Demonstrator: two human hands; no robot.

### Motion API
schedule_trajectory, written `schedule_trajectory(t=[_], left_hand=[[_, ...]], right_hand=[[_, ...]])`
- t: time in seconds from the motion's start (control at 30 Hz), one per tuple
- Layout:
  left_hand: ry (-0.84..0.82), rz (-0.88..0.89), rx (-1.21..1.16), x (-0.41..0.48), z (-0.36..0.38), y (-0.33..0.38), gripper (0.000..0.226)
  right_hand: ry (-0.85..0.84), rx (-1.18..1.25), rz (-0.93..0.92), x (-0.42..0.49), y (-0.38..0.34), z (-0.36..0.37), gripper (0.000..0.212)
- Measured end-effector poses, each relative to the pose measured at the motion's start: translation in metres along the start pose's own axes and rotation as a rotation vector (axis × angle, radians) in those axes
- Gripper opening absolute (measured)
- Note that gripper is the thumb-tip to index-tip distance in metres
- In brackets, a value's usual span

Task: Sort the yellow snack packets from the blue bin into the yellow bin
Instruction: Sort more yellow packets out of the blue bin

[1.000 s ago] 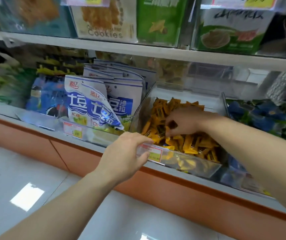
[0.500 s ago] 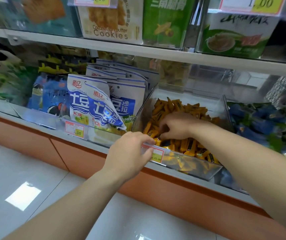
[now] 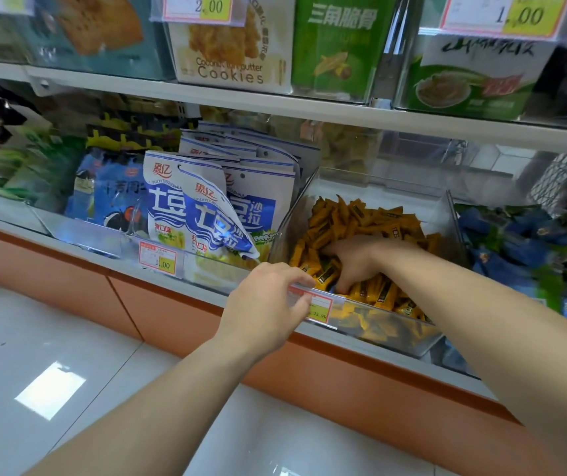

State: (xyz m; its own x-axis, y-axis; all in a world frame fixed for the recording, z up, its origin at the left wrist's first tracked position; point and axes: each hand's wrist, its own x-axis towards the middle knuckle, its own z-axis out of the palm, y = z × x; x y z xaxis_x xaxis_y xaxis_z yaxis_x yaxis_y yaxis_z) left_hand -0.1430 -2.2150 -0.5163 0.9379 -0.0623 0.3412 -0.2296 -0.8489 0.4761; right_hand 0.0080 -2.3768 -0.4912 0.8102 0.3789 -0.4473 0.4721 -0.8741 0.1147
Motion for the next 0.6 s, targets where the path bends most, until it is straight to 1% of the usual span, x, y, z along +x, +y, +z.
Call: schedule_trajectory(t=[0.13,0.2,0.23,0.33,0.37,0.4,0.47,0.53,0.6], left_hand=[[-0.007,-0.026,-0.011,0.002,0.000,0.001,0.016],[-0.008,-0.033,-0.009,0.002,0.000,0.002,0.015],[-0.010,-0.034,-0.009,0.002,0.000,0.002,0.015],[-0.011,-0.037,-0.005,0.004,0.001,0.002,0.014],[-0.013,-0.039,-0.005,0.004,0.001,0.003,0.014],[-0.015,-0.041,-0.007,0.005,0.002,0.002,0.014],[-0.020,-0.043,-0.011,0.005,0.002,0.003,0.014],[-0.022,-0.045,-0.010,0.005,0.001,0.002,0.014],[-0.019,-0.042,-0.009,0.006,0.002,0.001,0.015]], right_hand=[[0.104,0.044,-0.055,-0.006,0.001,0.008,0.087],[0.148,0.116,-0.089,-0.008,0.004,0.007,0.075],[0.169,0.191,-0.114,-0.008,0.006,0.006,0.065],[0.296,0.495,-0.133,-0.010,0.011,0.000,0.018],[0.340,0.565,-0.114,-0.010,0.014,-0.003,0.017],[0.380,0.606,-0.084,-0.011,0.018,-0.006,0.021],[0.470,0.614,-0.008,-0.012,0.027,-0.012,0.030],[0.536,0.573,0.073,-0.011,0.036,-0.015,0.043],[0.602,0.436,0.174,-0.015,0.040,-0.013,0.060]])
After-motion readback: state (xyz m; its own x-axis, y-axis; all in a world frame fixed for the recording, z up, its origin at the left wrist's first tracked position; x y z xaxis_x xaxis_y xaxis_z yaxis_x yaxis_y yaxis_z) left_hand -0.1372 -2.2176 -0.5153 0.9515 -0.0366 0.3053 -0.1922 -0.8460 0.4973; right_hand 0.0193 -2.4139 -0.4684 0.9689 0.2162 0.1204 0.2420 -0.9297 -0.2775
